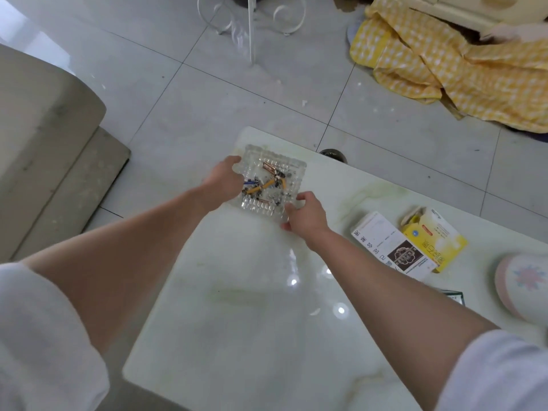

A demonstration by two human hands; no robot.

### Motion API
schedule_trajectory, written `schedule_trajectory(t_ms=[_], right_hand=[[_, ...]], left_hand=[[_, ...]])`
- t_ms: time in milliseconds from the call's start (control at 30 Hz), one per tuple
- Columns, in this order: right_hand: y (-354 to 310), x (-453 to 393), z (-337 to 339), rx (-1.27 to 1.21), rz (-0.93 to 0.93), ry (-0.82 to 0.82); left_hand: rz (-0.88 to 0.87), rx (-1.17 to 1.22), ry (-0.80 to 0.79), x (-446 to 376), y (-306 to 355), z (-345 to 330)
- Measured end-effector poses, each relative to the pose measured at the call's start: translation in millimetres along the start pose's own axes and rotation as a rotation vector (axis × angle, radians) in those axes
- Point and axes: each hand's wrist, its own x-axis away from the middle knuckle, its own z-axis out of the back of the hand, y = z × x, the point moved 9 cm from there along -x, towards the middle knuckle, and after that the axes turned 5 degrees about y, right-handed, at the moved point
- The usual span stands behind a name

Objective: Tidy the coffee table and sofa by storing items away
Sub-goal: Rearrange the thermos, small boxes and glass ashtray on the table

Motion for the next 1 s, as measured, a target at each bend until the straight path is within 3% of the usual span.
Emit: schedule_trajectory(t_ms=[200, 300, 367, 467, 533, 733, 1000], right_hand=[[17.1, -8.2, -16.4, -0.447, -0.158, 0.021], [19.0, -3.8, -26.7, -0.614, -0.251, -0.056], [17.4, 4.3, -28.9, -0.608, -0.226, -0.136], [31.9, 34.6, -10.0, -0.394, -0.111, -0.163], [52.1, 68.1, 9.4, -0.362, -0.079, -0.165], [108.2, 152.1, 99.9, -0.425, -0.005, -0.205], [165.1, 232.2, 329.4, -0.374, 0.036, 0.053]], left_hand=[[-0.014, -0.045, -0.004, 6.7, 1.5, -4.7], [-0.012, -0.006, 0.039, 10.5, 1.9, -5.6], [-0.031, 0.001, 0.108, 14.5, 9.9, 1.1], [-0.156, -0.151, 0.399, 44.6, 24.8, 13.8], [-0.238, -0.149, 0.458, 79.9, 32.1, 3.4], [-0.368, -0.191, 0.239, 200.2, 69.0, -103.0], [-0.535, -0.198, 0.109, 387.4, 178.4, -200.5]])
